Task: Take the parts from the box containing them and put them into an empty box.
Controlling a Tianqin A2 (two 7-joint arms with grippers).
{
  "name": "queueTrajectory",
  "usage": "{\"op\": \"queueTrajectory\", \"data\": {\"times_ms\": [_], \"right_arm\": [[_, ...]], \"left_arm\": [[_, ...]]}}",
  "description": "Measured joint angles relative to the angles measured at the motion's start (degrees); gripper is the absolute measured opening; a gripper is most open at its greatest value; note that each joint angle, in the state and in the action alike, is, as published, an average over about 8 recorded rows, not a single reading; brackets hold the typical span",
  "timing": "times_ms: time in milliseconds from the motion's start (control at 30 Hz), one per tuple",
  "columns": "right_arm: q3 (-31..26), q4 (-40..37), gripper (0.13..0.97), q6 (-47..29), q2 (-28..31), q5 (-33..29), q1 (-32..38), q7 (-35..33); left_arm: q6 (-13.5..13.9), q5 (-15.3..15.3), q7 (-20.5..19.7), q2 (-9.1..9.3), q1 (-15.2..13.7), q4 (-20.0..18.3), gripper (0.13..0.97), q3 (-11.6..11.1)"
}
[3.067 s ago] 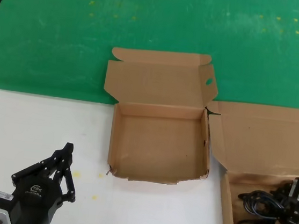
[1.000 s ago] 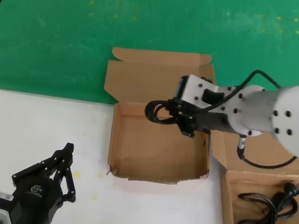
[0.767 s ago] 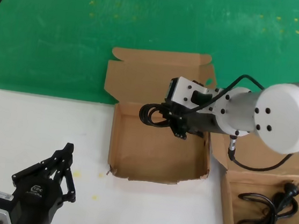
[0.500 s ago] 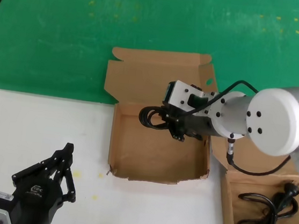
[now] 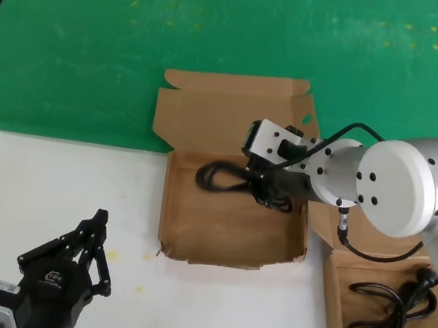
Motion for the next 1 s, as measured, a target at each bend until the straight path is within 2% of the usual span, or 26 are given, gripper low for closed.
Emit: {"op": "queueTrajectory", "data": {"times_ms": [200,467,600,767,1000], "right_arm": [[0.6,0.4,0.253,0.0,-0.1,-0.4,-0.4,0.7],[1.5,1.6,0.383,-0.2,-0.1,-0.8,-1.0,1.4],[2.2,2.9,0.383,-0.4,0.1,-1.0,-1.4,2.0],[5.2,7.8,0.504,0.0,1.1,-1.9,-3.1,4.3],[11.8,18.6,0.650,2.5,1.9,-3.3,-8.6,7.9]], "left_arm": [[0.0,0.0,0.0,0.00,0.0,0.0,0.132,0.0],[0.0,0.0,0.0,0.00,0.0,0.0,0.132,0.0],[0.0,0.0,0.0,0.00,0.0,0.0,0.132,0.0],[0.0,0.0,0.0,0.00,0.0,0.0,0.132,0.0],[0.0,0.0,0.0,0.00,0.0,0.0,0.132,0.0]]}}
